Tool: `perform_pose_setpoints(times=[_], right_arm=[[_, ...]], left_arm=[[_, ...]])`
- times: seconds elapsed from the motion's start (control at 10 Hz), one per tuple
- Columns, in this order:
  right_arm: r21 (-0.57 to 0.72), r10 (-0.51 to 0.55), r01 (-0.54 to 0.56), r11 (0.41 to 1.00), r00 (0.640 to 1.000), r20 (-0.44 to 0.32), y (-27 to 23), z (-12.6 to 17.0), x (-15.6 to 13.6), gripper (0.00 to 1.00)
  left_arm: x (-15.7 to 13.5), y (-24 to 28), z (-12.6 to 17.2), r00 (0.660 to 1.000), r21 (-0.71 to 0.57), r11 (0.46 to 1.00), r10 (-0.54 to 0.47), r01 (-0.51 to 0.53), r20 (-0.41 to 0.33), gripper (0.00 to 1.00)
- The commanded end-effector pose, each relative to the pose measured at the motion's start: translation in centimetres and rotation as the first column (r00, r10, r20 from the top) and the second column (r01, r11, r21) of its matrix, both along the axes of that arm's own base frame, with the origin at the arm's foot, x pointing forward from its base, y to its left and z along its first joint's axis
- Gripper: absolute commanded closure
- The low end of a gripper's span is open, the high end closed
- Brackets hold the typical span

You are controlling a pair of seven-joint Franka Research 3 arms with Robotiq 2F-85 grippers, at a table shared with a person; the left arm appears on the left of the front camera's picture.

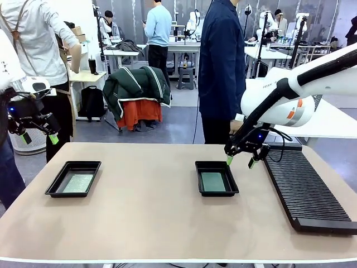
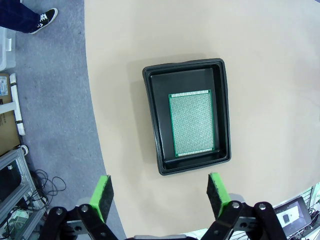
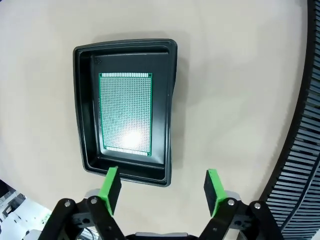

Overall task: Inspect and transfer BCBs to ESD trays.
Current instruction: Pick up the Blank PCB from the PCB Rack and place it in the right ESD tray, then pick up the ESD tray and place it on the left side of the table.

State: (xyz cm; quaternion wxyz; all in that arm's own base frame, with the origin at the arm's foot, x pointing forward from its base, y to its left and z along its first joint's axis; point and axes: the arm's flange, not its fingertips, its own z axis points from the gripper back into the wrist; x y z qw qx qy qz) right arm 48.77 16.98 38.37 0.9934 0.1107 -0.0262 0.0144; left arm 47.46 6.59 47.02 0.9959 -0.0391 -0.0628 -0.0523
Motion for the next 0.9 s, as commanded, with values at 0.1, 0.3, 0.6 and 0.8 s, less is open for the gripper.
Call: perform_pose_setpoints(times=[0.1,0.3,0.6,0.8], right_arm=[[0.003,-0.001,0.001,1.000,1.000,-0.004,0.09,-0.14,-0.14,0.11],[0.003,-0.001,0.001,1.000,1.000,-0.004,0.09,-0.14,-0.14,0.11],[0.003,-0.001,0.001,1.000,1.000,-0.004,0.09,-0.14,-0.14,0.11],[0.003,-0.001,0.001,1.000,1.000,-0.004,0.09,-0.14,-0.14,0.11]], left_arm=[[-0.04,-0.08,-0.22,1.000,-0.001,1.000,0.003,-0.003,0.012,0.00],[-0.04,-0.08,-0.22,1.000,-0.001,1.000,0.003,-0.003,0.012,0.00],[-0.04,-0.08,-0.22,1.000,-0.001,1.000,0.003,-0.003,0.012,0.00],[-0.04,-0.08,-0.22,1.000,-0.001,1.000,0.003,-0.003,0.012,0.00]])
